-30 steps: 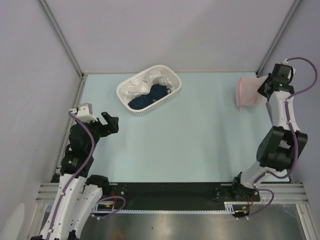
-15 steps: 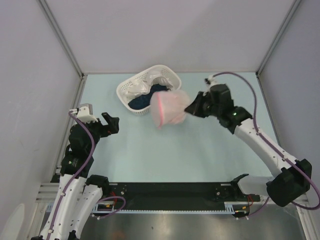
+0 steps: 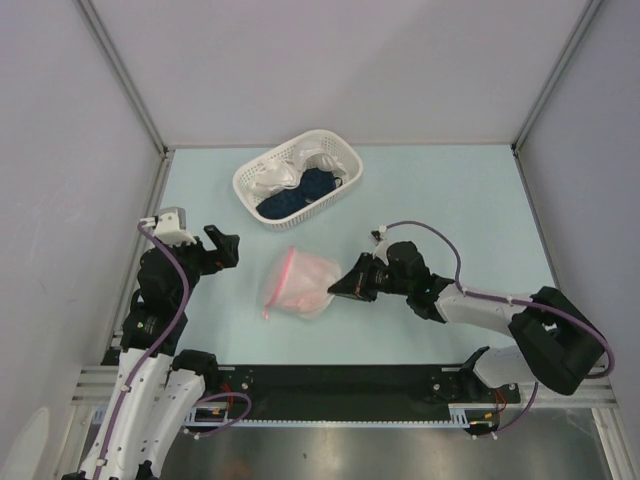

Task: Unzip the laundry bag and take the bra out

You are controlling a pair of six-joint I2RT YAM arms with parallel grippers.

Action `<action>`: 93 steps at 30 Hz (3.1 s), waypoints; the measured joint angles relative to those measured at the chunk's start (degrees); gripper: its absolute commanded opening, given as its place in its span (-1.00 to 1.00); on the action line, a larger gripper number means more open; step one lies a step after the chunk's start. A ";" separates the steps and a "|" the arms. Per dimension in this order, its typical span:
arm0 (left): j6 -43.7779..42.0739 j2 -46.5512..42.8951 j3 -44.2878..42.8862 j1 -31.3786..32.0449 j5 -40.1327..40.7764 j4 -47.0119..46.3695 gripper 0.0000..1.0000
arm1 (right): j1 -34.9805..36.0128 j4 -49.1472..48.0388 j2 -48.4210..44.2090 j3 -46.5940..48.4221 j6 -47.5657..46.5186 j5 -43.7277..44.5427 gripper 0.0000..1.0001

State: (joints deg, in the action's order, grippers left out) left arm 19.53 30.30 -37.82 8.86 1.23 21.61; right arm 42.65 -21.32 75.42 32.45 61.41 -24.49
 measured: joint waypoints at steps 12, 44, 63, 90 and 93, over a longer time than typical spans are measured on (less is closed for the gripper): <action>-0.04 0.00 0.00 -0.02 -0.20 0.00 0.99 | -4.13 -11.30 10.86 -9.88 0.83 -1.40 -0.94; 7.61 5.49 7.17 1.62 -6.99 -5.64 0.97 | -5.11 27.32 -6.25 13.33 -17.31 7.15 0.62; 13.62 9.07 15.50 3.04 -10.51 -13.75 0.99 | -4.24 21.38 4.48 12.66 -15.67 3.13 -0.45; 22.82 18.01 21.24 8.35 -19.76 -32.13 0.31 | -12.72 16.65 13.35 12.57 -26.93 -10.34 -1.00; 24.28 19.93 21.29 9.05 -20.11 -34.88 -0.11 | -12.74 16.65 13.35 12.57 -27.71 -10.80 -1.00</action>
State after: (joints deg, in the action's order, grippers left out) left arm 43.81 50.24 -16.53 17.91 -18.87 -13.28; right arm 29.91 -4.67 88.77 45.01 33.69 -35.29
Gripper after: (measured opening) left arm 0.632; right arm 0.018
